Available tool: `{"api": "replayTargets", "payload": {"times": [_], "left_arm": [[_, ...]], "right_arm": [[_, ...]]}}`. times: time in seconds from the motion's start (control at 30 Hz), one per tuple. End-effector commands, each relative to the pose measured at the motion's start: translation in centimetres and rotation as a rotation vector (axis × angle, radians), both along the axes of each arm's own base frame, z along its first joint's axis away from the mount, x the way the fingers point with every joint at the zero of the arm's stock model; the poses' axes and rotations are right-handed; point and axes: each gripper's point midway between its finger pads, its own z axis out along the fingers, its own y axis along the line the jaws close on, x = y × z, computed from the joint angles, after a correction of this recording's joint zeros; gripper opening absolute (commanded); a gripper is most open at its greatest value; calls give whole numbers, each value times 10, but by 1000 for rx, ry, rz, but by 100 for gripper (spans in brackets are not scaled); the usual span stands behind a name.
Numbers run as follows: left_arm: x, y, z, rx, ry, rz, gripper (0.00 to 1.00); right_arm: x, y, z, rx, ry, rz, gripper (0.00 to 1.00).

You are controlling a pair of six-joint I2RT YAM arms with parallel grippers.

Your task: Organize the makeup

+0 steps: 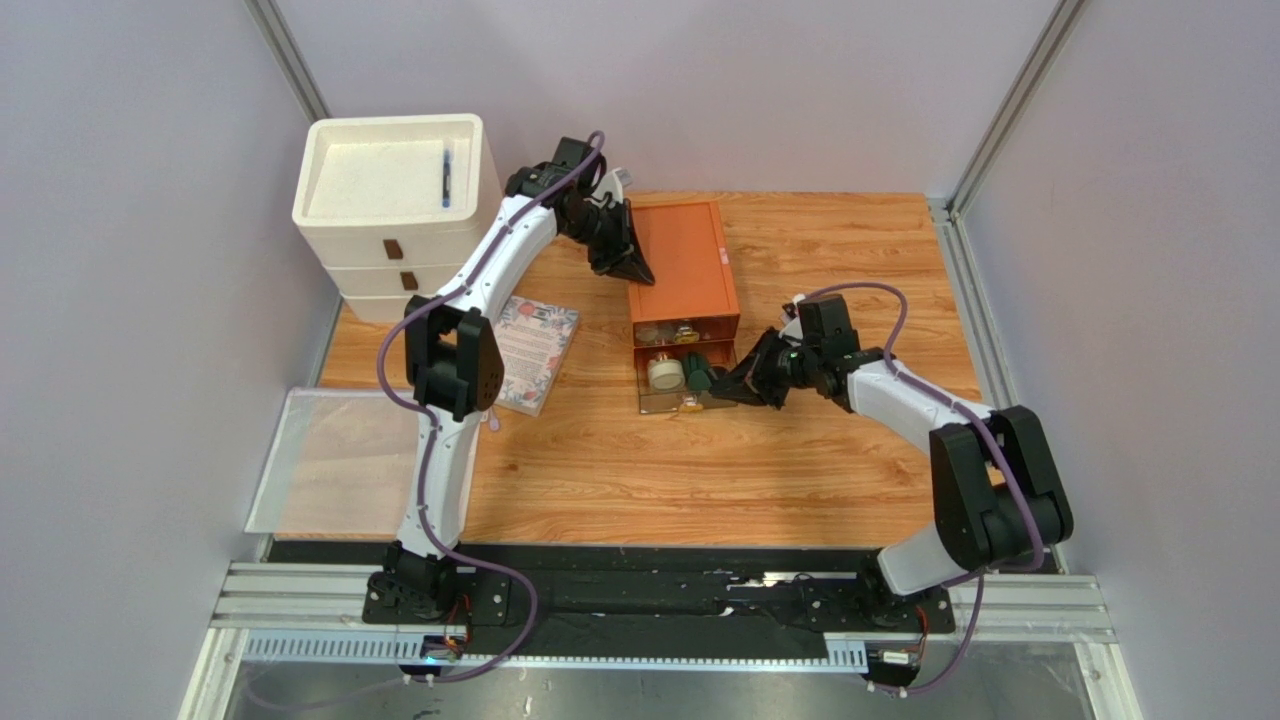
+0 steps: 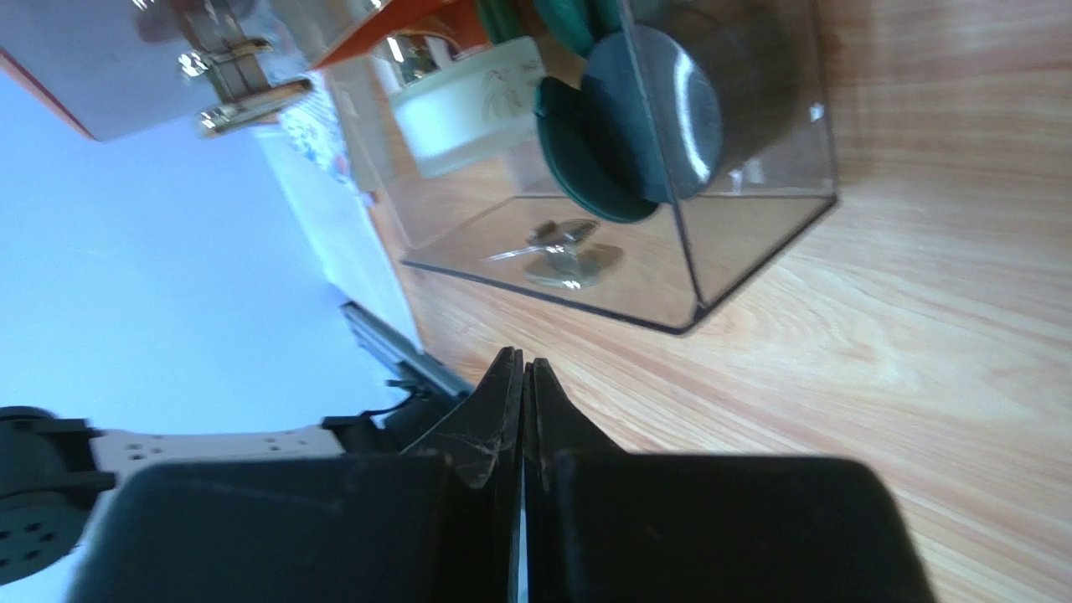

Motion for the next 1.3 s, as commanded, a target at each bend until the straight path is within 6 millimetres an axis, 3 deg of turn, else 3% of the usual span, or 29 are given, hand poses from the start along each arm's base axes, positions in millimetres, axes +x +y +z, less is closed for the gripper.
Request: {"api": "replayTargets", "payload": {"times": [0.0, 0.1, 0.37, 0.8, 0.97, 1.13, 1.2, 1.27], "left_arm": [[4, 1, 15, -18, -43, -8, 0], [5, 2, 16, -20, -44, -5, 0], [8, 8, 17, -15, -49, 4, 0], [11, 12, 16, -14, -44, 20, 0], [12, 12, 15, -13, -40, 24, 0], [14, 11, 24, -22, -70, 19, 0], [14, 11, 34, -28, -100, 18, 0], [16, 11, 50, -46, -153, 15, 0]], "right_arm": [[6, 15, 1, 157, 78, -14, 0], [1, 13, -27, 173, 188, -47, 0], [18, 8, -48, 220, 222, -116, 0], [89, 14, -53, 299, 191, -195, 0], [109, 20, -41, 317, 164, -187, 0], [96, 14, -28, 253, 150, -155, 0], [82, 8, -29, 208, 173, -154, 0], [71, 0, -18, 152, 123, -126, 0]]}}
